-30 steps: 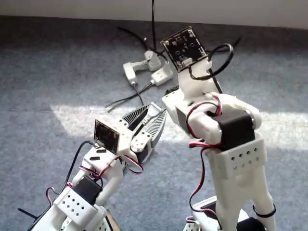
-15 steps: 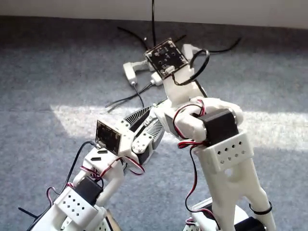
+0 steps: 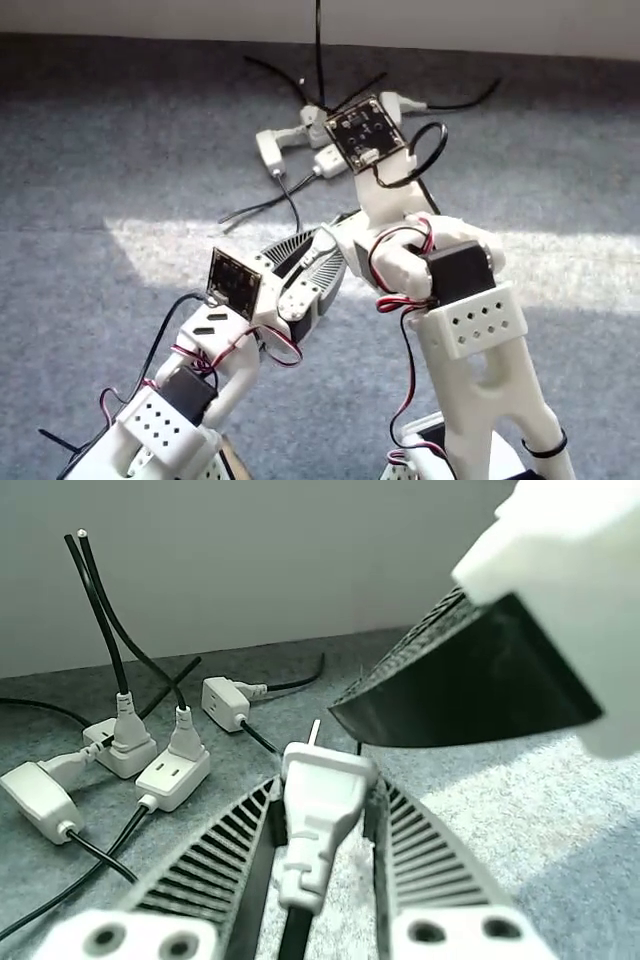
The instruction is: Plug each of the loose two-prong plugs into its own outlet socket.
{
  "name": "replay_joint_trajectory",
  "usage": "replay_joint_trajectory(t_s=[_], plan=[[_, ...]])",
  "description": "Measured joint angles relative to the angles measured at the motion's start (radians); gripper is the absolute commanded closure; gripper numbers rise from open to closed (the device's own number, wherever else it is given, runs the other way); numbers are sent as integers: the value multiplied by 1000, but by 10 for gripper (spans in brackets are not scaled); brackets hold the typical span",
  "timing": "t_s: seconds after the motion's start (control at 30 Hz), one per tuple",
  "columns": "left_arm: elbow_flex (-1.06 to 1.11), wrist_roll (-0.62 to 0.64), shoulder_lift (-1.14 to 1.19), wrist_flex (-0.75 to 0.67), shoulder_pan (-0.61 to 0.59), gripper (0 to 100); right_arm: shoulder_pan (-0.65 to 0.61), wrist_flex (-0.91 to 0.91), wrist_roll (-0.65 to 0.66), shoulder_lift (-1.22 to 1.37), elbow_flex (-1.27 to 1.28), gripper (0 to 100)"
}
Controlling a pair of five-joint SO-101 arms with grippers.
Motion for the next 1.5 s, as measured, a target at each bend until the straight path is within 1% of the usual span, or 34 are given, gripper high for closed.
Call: replay_joint_trajectory(t_s=[0.27, 0.5, 0.6, 0.7, 0.73, 0.8, 0.87, 0.93, 1.03, 1.2, 1.3, 1.37, 1.43, 1.5], plan=[[2, 0, 2, 0, 0, 990, 0, -2, -2, 0, 17, 990], [3, 0, 2, 2, -5, 990, 0, -57, -2, -2, 86, 990], [3, 0, 2, 2, -5, 990, 3, -52, -2, -3, 60, 990], [0, 0, 2, 0, -5, 990, 25, -8, -2, 9, -14, 979], [0, 0, 0, 0, -5, 990, 41, 8, -2, 11, -48, 960], [-3, 0, -3, -3, -8, 990, 97, 48, -17, 17, -98, 884], [-6, -2, -6, -3, -23, 990, 173, 75, -75, 17, -155, 805], [-9, -25, -3, 5, -31, 991, 245, 101, -129, 14, -204, 758], [-72, -32, -3, 92, -63, 991, 339, 146, -147, 15, -201, 752], [-204, -38, -5, 324, -107, 991, 446, 157, -157, 15, -72, 752], [-270, -41, -5, 474, -163, 991, 489, 157, -157, 15, 20, 752], [-302, -77, -5, 571, -180, 991, 522, 150, -157, 15, 64, 752], [-322, -117, -5, 637, -180, 991, 529, 135, -157, 15, 112, 752], [-325, -140, -5, 666, -181, 991, 525, 120, -157, 15, 146, 752]])
